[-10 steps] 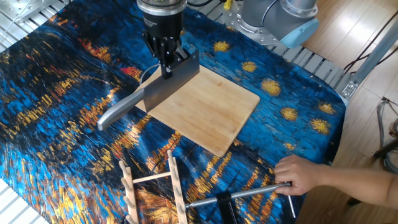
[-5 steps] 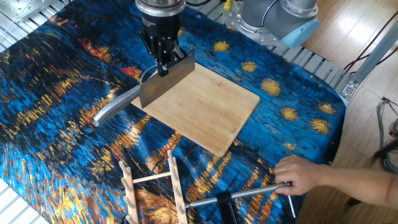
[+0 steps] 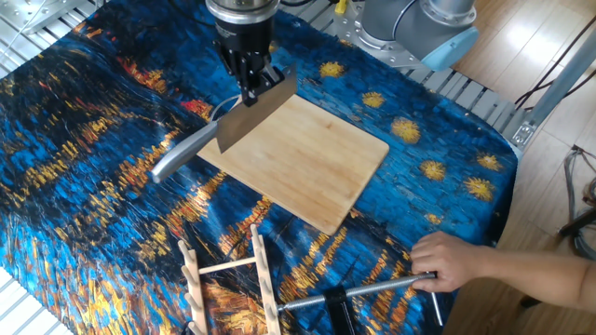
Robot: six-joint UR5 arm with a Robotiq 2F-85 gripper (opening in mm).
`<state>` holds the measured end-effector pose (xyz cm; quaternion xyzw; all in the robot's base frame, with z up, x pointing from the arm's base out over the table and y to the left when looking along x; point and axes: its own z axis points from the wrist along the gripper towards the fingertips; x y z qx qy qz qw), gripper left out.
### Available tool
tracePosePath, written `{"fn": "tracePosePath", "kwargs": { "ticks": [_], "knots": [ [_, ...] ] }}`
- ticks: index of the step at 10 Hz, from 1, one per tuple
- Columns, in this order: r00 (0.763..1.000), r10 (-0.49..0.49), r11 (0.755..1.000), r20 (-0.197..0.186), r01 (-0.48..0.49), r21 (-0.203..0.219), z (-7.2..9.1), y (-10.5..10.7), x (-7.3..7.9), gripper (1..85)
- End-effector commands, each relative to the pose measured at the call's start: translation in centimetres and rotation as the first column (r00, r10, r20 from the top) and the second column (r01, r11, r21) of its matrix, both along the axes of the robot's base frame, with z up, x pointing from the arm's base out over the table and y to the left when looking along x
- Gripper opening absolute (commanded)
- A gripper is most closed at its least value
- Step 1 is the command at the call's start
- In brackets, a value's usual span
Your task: Put the knife on the cutting board
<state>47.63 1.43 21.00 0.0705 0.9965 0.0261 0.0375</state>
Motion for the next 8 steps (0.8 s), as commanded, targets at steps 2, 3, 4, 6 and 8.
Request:
{"fn": "tracePosePath", "kwargs": {
  "ticks": [2, 3, 4, 6, 8],
  "knots": [
    [1.0, -0.012, 0.999, -0.005, 0.012, 0.033, -0.9, 1.2, -0.1, 1.0],
    [1.0, -0.011, 0.999, 0.0, 0.011, 0.032, -1.8, 1.4, -0.1, 1.0],
    [1.0, -0.011, 1.0, 0.006, 0.011, 0.029, -2.4, 1.5, 0.1, 1.0],
    [1.0, -0.012, 1.0, 0.009, 0.011, 0.026, -3.8, 1.8, 0.2, 1.0],
    [1.0, -0.012, 1.0, 0.014, 0.011, 0.016, -5.2, 1.7, 0.0, 1.0]
  ]
}}
